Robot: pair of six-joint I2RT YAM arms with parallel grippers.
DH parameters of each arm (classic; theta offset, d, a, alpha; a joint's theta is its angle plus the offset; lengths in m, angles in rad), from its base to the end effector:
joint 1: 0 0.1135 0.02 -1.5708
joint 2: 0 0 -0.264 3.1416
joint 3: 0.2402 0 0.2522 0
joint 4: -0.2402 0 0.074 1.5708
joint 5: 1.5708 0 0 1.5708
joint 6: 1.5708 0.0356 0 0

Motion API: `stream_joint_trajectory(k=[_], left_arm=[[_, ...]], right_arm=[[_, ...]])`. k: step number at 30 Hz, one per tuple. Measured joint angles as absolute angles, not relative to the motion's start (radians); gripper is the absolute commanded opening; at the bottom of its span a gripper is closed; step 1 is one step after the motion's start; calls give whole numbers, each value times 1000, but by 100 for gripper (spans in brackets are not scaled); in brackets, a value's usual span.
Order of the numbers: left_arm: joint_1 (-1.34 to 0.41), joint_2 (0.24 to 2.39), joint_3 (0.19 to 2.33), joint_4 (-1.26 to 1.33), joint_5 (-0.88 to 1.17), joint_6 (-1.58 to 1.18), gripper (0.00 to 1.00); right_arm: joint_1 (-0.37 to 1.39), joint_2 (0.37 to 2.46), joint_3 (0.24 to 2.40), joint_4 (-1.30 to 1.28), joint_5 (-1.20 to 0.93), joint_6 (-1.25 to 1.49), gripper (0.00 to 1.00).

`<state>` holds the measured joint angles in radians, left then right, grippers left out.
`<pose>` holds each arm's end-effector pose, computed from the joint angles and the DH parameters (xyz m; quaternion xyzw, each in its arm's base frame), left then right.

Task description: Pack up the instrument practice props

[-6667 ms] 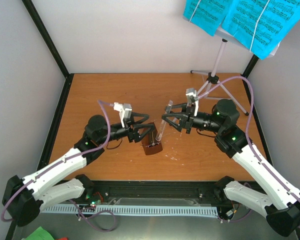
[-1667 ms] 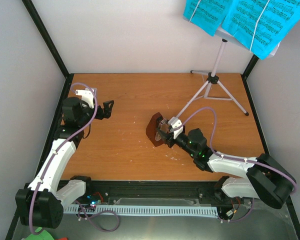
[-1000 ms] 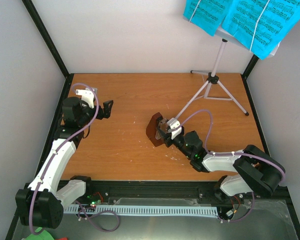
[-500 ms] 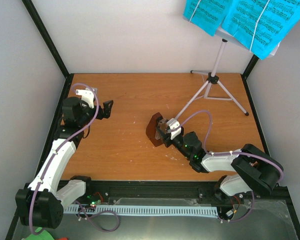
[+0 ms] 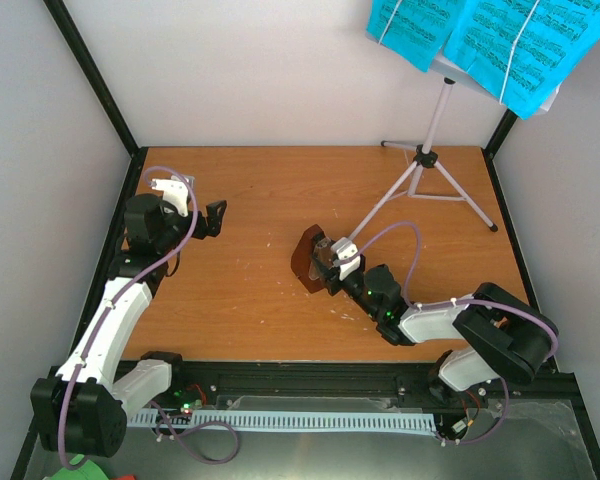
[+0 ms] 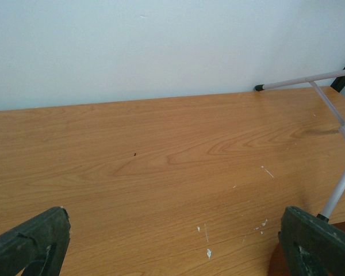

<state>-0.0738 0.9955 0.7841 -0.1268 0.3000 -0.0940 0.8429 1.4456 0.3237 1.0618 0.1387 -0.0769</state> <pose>0.2289 -0.0275 0.3064 0.0782 0.8077 -0.1694 0.5593 0.1743 0.1882 0.1742 -0.2798 0.6719 0.2088 0.6532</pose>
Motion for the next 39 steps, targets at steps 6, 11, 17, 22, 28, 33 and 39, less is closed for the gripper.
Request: stream_joint_trajectory(k=[6,11,17,22,28,33,39], left_arm=[[-74,995,784,-127,300,-94,99],[-74,995,784,-127,303,-94,100],[-74,995,784,-127,304,-94,99],[-74,995,784,-127,307,-94,99],[-74,999,784,-127,311,-94,100],[-74,1000,784,-127,311,-94,99],[-74,1000,784,-127,311,-94,100]], right_arm=[[844,1457,322,1081,144,-77,44],[845,1468,321,1097,148,-80,44],[846,1480,322,1114,150,-87,44],[846,1491,322,1130,153,-90,45],[847,1505,322,1150,155,-91,46],[847,1514,326,1157,158,-91,46],[847,1525,334,1158,162,-90,47]])
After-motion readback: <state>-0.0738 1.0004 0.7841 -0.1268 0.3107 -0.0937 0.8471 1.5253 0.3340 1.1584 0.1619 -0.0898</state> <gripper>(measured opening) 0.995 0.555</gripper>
